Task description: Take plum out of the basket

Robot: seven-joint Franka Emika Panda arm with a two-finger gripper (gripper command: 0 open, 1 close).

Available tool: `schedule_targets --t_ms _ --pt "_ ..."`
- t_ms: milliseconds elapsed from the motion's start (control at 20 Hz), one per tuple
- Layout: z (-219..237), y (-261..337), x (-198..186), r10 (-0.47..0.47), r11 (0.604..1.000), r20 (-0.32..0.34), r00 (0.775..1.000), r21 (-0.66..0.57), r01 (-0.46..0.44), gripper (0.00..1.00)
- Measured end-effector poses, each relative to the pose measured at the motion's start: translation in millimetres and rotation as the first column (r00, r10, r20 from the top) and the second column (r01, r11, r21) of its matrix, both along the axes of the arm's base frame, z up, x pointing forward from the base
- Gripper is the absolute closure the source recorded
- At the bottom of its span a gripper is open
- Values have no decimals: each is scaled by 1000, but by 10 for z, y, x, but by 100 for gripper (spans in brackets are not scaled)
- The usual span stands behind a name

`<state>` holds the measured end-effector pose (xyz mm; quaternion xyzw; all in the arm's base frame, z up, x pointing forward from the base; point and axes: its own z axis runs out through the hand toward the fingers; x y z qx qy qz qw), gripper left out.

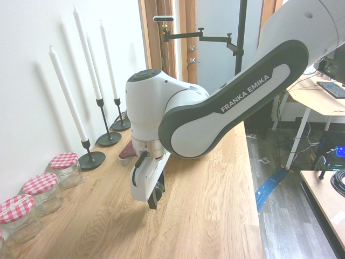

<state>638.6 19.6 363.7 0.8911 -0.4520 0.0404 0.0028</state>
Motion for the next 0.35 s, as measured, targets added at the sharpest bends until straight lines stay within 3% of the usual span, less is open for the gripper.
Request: schedule_targets --t_ms 350 --pt "16 -16 29 -3 1000 -1 1000 -1 3 0"
